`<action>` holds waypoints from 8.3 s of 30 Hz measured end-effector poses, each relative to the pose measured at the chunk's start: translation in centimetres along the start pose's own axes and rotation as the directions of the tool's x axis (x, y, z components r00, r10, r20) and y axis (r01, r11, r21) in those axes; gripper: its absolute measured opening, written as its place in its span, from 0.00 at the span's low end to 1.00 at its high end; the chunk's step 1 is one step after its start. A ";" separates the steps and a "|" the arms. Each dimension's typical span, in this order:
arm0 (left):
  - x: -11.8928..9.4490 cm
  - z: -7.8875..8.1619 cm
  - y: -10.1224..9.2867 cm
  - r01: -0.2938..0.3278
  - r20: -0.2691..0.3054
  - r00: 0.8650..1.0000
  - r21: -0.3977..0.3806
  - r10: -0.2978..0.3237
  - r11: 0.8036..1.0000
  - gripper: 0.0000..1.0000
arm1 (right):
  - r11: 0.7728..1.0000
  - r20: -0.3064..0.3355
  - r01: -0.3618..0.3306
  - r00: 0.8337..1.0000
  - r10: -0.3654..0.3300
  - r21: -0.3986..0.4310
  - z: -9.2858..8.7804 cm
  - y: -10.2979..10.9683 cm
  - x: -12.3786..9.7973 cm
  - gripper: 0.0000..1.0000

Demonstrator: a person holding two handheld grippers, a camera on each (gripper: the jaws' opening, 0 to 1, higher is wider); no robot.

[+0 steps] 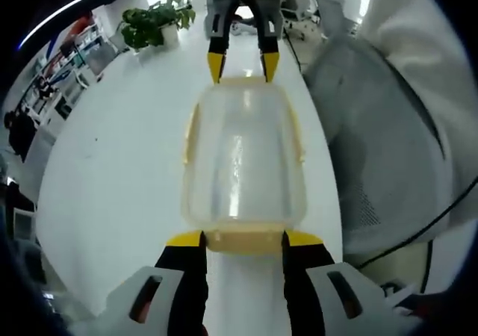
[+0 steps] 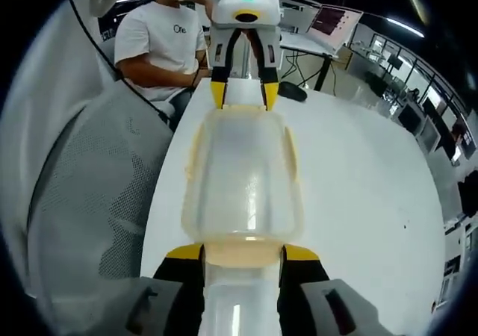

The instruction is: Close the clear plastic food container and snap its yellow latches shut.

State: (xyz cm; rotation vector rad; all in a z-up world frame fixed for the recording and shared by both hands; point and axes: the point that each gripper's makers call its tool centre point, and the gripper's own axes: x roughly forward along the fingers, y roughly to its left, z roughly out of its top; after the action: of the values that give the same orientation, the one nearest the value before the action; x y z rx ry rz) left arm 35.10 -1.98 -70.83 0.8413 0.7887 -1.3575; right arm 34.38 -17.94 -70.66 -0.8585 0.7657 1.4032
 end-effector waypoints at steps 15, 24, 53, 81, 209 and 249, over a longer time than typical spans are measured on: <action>1.0 4.3 0.4 -0.007 -0.012 1.000 0.034 0.008 0.999 0.37 | 0.999 -0.003 0.034 0.999 -0.034 0.005 -3.0 0.0 -3.4 0.36; 2.3 6.9 0.4 -0.004 -0.014 1.000 0.046 0.005 0.999 0.37 | 0.999 -0.013 0.041 0.999 -0.041 0.011 -5.4 0.2 -4.9 0.36; 7.7 13.9 0.8 -0.006 -0.028 1.000 0.057 0.007 0.998 0.37 | 0.999 -0.022 0.034 0.999 -0.034 0.010 -13.8 -0.4 -8.0 0.36; 11.6 16.9 1.2 0.011 -0.041 0.999 0.054 -0.009 0.998 0.37 | 1.000 -0.060 0.018 0.998 -0.018 0.004 -18.7 -0.9 -8.7 0.36; 13.7 17.2 2.0 0.037 0.130 0.979 -0.872 0.157 0.489 0.42 | 0.509 -0.022 0.131 0.976 -0.215 0.851 -19.1 -1.9 -7.7 0.33; 14.9 18.1 2.0 0.104 0.174 0.977 -0.896 0.127 0.431 0.38 | 0.422 0.042 0.041 0.982 -0.183 0.905 -18.3 -1.7 -6.4 0.32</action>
State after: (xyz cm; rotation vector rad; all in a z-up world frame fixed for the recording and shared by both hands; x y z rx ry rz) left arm 37.96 -25.03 -74.73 -0.1936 1.1611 -0.7580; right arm 36.70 -36.95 -74.21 0.0730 1.1633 0.6891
